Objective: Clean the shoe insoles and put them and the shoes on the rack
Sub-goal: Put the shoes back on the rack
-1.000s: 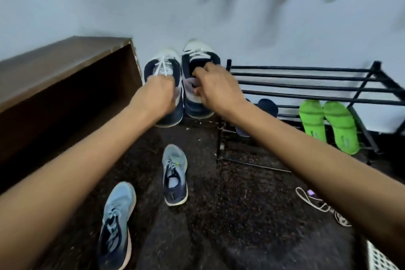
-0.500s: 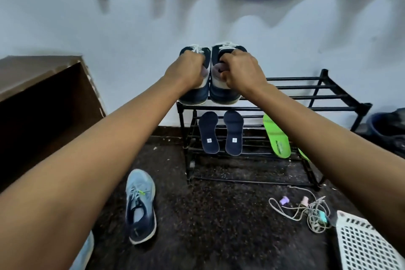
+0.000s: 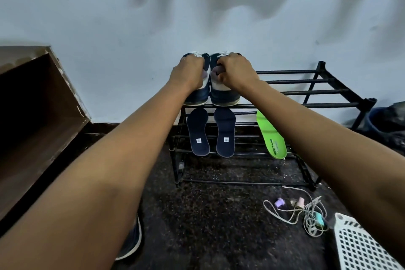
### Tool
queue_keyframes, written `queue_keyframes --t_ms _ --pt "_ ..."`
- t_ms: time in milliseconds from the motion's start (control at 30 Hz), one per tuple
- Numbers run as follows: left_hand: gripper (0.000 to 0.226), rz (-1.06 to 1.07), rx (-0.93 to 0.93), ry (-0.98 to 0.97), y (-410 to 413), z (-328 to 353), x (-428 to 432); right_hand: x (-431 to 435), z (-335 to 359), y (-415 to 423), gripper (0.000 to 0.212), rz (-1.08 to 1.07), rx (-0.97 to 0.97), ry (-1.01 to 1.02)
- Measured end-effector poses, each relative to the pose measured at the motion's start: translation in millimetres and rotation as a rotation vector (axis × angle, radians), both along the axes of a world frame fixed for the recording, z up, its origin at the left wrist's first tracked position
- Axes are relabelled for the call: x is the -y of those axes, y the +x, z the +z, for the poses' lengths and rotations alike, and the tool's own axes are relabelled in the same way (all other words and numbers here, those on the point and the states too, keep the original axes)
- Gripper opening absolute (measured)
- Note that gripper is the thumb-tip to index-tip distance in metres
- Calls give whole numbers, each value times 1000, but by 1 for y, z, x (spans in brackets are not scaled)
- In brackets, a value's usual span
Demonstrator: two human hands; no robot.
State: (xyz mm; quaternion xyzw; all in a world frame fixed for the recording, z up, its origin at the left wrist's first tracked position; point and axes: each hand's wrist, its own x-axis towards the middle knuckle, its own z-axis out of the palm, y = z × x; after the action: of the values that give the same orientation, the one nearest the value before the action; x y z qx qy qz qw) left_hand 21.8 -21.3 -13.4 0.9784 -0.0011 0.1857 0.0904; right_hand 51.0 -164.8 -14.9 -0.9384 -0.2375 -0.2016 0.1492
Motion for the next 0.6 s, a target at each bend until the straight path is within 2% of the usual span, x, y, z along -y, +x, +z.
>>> queue_keyframes --t_ms 133,233,333,467,533,600 --pt "30 -50 16 -6 -7 -3 -4 0 -1 2 29 -34 -18 -27" --pt "52 -73 33 -61 -22 -7 -6 -4 -2 -9 37 -161 -40 -75" --pt "64 -26 113 -48 -48 -13 -15 -19 -10 -37 42 -223 177 -91" --pt "57 91 106 107 -94 -36 -47 -52 -49 -92 49 41 362 -10" --pt "56 140 22 91 -117 -55 -66 -72 -77 -120 46 180 300 18" --pt "58 193 -78 56 -144 -81 -88 -94 -111 -148 48 306 134 -49"
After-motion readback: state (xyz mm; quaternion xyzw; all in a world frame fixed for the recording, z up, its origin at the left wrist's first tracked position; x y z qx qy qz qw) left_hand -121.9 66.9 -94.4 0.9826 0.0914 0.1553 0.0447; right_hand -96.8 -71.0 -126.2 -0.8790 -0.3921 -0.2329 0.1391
